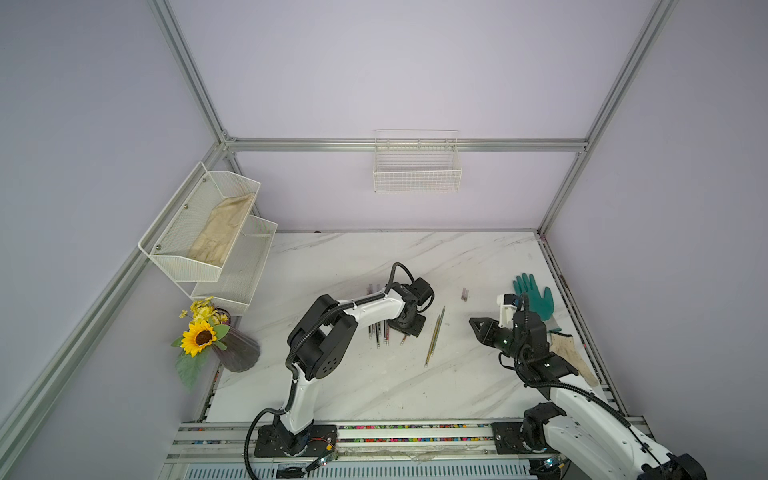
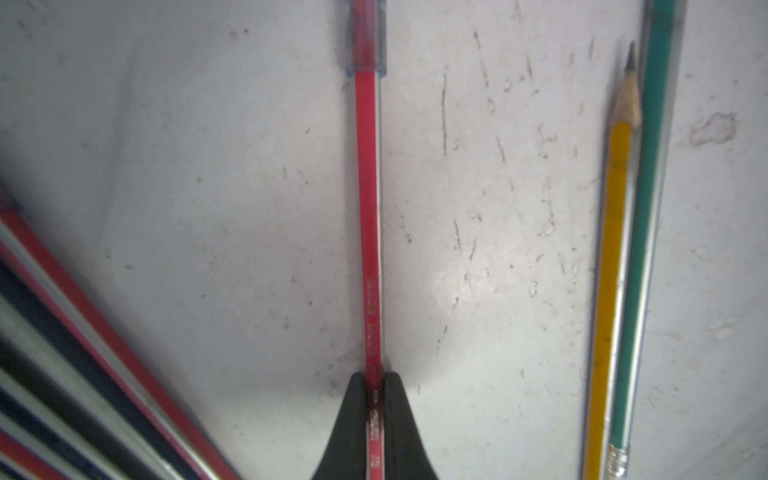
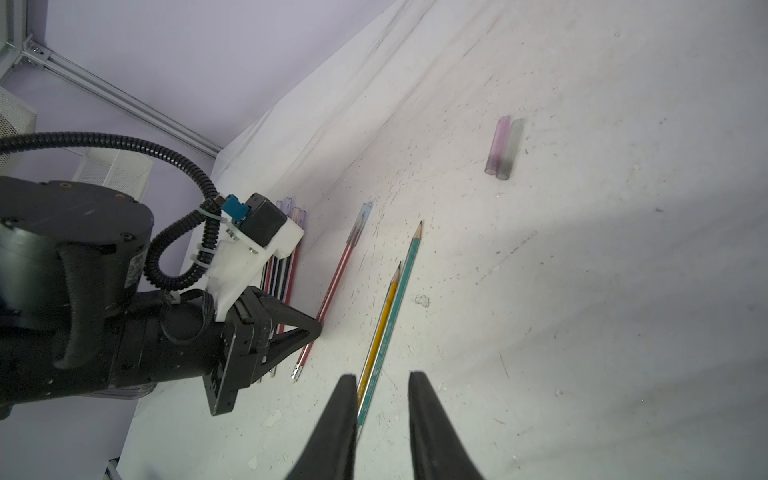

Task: Remove the protective cover of the pencils
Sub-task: Pick up the pencil from the center of the board, then remove the protective sleeve from the pencil.

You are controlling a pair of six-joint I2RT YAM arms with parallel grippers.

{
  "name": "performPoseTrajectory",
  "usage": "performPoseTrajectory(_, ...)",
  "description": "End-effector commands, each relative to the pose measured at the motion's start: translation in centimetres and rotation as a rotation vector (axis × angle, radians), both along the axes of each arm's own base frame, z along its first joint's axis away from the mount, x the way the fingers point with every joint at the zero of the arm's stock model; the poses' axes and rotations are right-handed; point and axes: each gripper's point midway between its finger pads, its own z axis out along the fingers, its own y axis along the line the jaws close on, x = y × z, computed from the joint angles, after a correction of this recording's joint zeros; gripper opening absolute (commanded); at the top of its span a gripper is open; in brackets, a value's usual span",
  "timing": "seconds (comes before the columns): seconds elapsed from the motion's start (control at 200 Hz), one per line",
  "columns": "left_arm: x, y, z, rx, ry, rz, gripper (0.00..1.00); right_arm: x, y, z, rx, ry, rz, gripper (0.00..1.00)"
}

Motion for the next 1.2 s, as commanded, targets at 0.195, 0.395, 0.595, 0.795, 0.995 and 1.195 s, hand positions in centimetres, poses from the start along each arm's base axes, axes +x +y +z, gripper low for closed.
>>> performPoseTrajectory(0.195, -1.3, -1.0, 4.9, -0.125, -0.022, -0.046, 0.00, 0.1, 1.9, -0.2, 0.021, 0.004, 0.106, 0.26)
performPoseTrajectory(0.395, -2.6, -1.5, 8.2, -0.283, -0.086, -0.080, 0.00, -1.0, 4.2, 0.6, 0.156, 0.015, 0.216, 0.26)
performPoseTrajectory(0.595, -4.4, -2.6, 10.3, -0.435, -0.110, -0.140, 0.00, -2.1, 7.2, 3.6, 0.344, -0.022, 0.342, 0.28)
performPoseTrajectory(0.795, -5.7, -3.7, 11.3, -0.497, -0.109, -0.195, 0.00, -1.4, 8.9, 4.8, 0.361, -0.009, 0.361, 0.28)
performPoseTrajectory(0.995, -7.0, -4.8, 12.8, -0.540, -0.130, -0.250, 0.00, 0.0, 9.4, 4.0, 0.380, 0.036, 0.338, 0.30)
performPoseTrajectory(1.195, -8.3, -5.7, 13.0, -0.548, -0.132, -0.296, 0.00, 0.6, 9.9, 4.6, 0.408, 0.027, 0.348, 0.30)
